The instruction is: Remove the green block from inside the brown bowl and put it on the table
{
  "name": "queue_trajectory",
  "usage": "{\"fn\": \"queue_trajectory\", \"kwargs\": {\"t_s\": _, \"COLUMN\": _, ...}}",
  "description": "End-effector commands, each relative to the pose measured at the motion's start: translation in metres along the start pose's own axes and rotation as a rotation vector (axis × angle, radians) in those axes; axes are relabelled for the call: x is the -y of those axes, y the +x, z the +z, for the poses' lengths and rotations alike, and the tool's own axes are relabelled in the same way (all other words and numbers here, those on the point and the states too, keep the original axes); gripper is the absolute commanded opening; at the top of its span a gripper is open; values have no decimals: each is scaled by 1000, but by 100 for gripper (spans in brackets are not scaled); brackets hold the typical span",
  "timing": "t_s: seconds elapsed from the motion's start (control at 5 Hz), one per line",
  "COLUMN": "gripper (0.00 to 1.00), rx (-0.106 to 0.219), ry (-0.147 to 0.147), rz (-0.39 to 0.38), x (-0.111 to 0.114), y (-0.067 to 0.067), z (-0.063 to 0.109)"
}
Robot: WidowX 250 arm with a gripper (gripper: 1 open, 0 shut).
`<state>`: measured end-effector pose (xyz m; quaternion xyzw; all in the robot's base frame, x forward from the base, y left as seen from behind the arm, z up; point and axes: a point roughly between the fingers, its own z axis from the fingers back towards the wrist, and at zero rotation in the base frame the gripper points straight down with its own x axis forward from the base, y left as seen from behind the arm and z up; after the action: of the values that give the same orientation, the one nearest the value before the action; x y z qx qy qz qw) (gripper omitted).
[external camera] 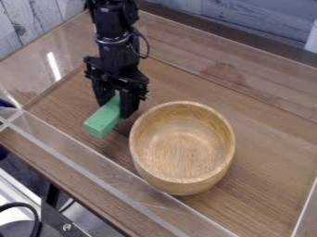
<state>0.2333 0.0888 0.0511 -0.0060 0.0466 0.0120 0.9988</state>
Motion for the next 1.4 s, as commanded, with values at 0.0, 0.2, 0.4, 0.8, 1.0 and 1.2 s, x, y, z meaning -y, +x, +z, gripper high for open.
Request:
{"fn": "queue_trajectory", "kwargs": {"t_s": 0.0, "gripper": 0, "rx": 78, "ry": 24, "rz": 6, "x": -5, "y": 10, "z": 19}}
{"fn": "queue_trajectory", "kwargs": {"t_s": 0.2, "gripper": 0, "rx": 75, "ry": 22, "rz": 8, "x": -6, "y": 9, "z": 18}}
{"fn": "queue_trajectory", "kwargs": {"t_s": 0.4, "gripper": 0, "rx": 72, "ry": 21, "rz": 10, "x": -7, "y": 8, "z": 16}}
{"fn": "queue_trajectory", "kwargs": {"t_s": 0.8, "gripper": 0, "rx": 66, "ry": 18, "rz": 14, "x": -8, "y": 7, "z": 13}}
{"fn": "queue_trajectory", "kwargs": {"t_s": 1.0, "gripper": 0, "rx": 63, "ry": 17, "rz": 15, "x": -9, "y": 6, "z": 11}}
{"fn": "queue_trajectory", "kwargs": {"t_s": 1.2, "gripper": 0, "rx": 59, "ry": 17, "rz": 16, "x": -10, "y": 5, "z": 9}}
